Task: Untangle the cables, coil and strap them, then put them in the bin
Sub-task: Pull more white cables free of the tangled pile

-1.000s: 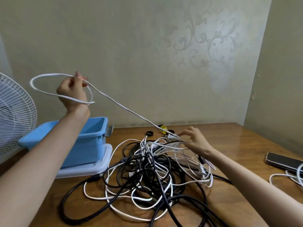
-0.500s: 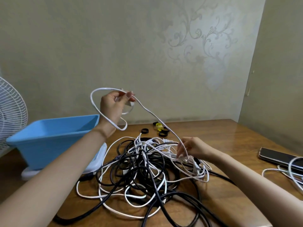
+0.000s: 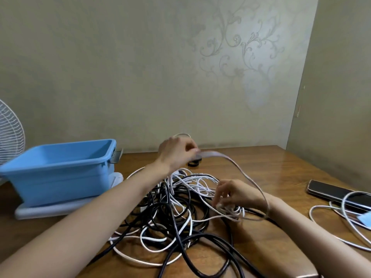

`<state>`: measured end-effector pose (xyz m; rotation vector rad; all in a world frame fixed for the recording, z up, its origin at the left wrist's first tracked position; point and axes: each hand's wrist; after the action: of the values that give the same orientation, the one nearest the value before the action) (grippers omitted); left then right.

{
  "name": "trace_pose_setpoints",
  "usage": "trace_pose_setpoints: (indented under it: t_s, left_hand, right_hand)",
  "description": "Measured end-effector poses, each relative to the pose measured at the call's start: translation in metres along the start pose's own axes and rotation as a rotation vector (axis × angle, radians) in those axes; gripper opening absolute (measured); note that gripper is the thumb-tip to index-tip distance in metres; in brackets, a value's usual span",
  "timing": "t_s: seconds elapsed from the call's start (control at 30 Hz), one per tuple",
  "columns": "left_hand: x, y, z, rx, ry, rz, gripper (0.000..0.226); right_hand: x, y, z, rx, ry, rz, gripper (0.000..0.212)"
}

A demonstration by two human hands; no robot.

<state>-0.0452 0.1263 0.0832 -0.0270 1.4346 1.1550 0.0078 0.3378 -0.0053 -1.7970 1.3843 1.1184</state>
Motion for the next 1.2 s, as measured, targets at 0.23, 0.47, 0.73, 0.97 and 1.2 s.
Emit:
trace_pose_setpoints:
  t_s: [0.23, 0.47, 0.73, 0.97, 1.2]
  left_hand:
    - [0.052, -0.001, 0.013, -0.003, 0.514, -0.508, 0.065]
    - [0.055, -0.004, 0.006, -0.045, 0.620, -0.623, 0.033]
    - [0.020, -0.005, -0.024, -0.169, 0.685, -0.561, 0.032]
    - [-0.011, -0.011, -0.059, -0.308, 0.549, -0.392, 0.019]
    - [-0.009, -0.014, -0.060, -0.270, 0.256, -0.132, 0.008]
  right_hand:
    - [0.012, 0.006, -0.010, 0.267, 0.068, 0.161, 0.033]
    - [-0.018, -0.001, -0.009, 0.311, 0.128, 0.512, 0.023]
    - [-0.088, -0.020, 0.005, 0.267, 0.229, 1.162, 0.019]
    - [-0.127, -0.044, 0.056, 0.553, 0.444, 1.410, 0.026]
    - [-0.073, -0.013, 0.028, 0.583, -0.183, 0.671, 0.033]
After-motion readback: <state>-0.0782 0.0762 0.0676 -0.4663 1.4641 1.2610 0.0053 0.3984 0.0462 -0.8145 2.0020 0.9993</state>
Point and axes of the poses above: each hand's wrist, its own y-axis towards the middle knuckle, its own x-axis out of the palm, z = x × y, and after that the axes turned 6 degrees about x, right-handed
